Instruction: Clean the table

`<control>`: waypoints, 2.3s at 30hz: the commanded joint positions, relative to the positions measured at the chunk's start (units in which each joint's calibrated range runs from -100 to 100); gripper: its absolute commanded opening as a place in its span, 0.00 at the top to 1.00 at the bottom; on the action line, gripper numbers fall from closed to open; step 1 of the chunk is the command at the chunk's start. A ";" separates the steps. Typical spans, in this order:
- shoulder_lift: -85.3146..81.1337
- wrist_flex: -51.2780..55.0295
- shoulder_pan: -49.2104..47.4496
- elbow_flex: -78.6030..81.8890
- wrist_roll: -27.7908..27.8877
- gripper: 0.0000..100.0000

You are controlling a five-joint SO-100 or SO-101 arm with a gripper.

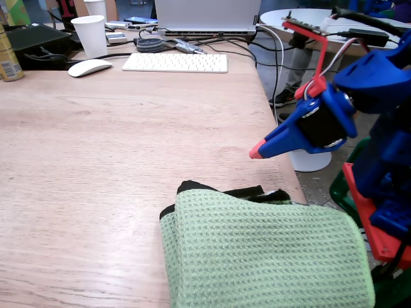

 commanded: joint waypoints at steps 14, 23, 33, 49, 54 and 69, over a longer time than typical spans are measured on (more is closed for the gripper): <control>-0.45 -0.85 0.08 -0.49 0.10 1.00; -0.45 -0.85 0.08 -0.49 0.10 1.00; -0.45 -0.85 0.08 -0.49 0.10 1.00; 39.85 19.68 -1.78 -52.31 -0.39 1.00; 54.61 32.65 -18.02 -73.35 -0.24 1.00; 66.70 35.77 -36.47 -93.93 0.15 1.00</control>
